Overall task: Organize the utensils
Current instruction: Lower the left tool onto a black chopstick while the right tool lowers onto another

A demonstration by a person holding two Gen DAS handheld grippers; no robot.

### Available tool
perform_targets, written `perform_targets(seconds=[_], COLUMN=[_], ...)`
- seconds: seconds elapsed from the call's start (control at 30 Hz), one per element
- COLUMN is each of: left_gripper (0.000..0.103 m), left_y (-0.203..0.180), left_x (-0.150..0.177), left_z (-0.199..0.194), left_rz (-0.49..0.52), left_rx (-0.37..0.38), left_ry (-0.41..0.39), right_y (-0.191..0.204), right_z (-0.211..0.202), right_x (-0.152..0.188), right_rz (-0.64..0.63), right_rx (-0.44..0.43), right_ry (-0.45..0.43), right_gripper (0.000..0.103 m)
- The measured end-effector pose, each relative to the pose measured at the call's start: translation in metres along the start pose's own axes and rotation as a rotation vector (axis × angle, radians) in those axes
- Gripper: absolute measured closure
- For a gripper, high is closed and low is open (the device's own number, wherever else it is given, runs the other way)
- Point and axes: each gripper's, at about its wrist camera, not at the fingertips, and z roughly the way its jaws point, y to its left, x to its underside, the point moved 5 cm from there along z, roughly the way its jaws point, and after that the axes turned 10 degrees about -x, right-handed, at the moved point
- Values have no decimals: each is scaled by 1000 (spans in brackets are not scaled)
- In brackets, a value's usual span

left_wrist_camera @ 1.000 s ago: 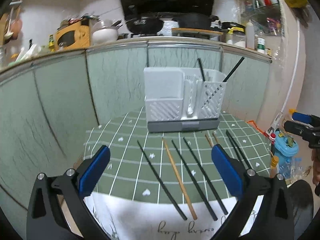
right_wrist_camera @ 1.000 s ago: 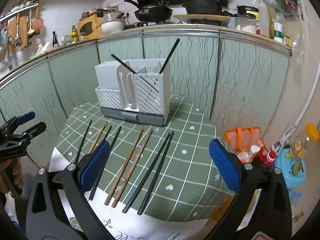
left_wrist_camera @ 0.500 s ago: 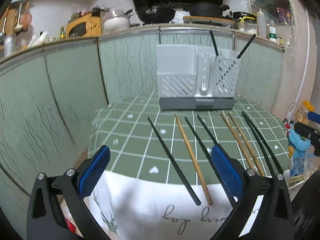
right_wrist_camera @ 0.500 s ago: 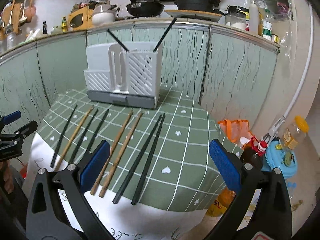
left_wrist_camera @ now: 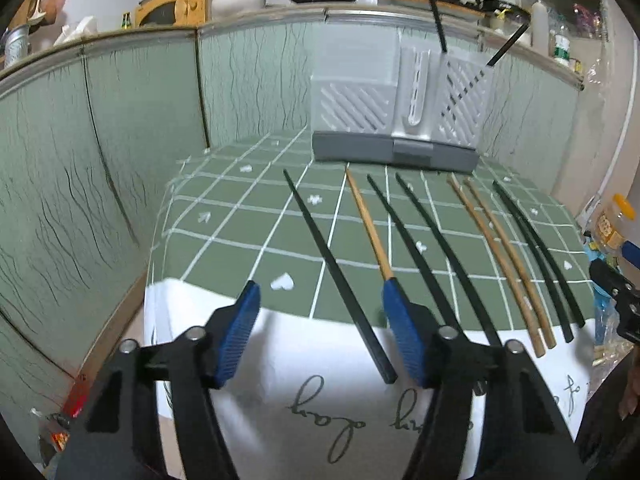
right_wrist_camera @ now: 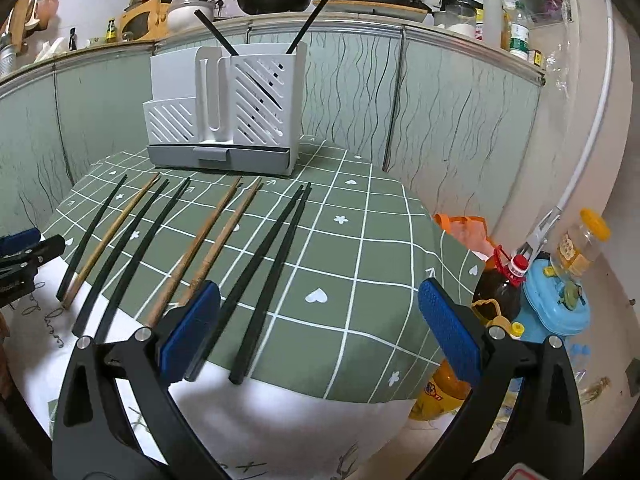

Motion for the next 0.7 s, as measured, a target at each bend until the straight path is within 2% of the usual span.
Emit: perform_targets(seconds=[0.17,0.27,0.4,0.47,0.7], left_gripper=[55,57,60,63,76], left_y=[-7,-11,-18,-21,-31], left_x=[3,7,11,12,15], left_z=[7,12,17,18,15], left_rz=[15,19,36,46,78], left_rx=[-22,-17,-21,-33,-67], left_ry=[19,41,56,49,7], right_y=[-4,-1,3,2,12], right_z=[2,6,10,12,19], right_x=[7,10,14,15,21], right_rz=[10,12,-3,-1,-27], right_rx=[-22,-54,-55,-52,-50], right_ry=[10,29,49,60,87], right_gripper=[8,8,9,14,41])
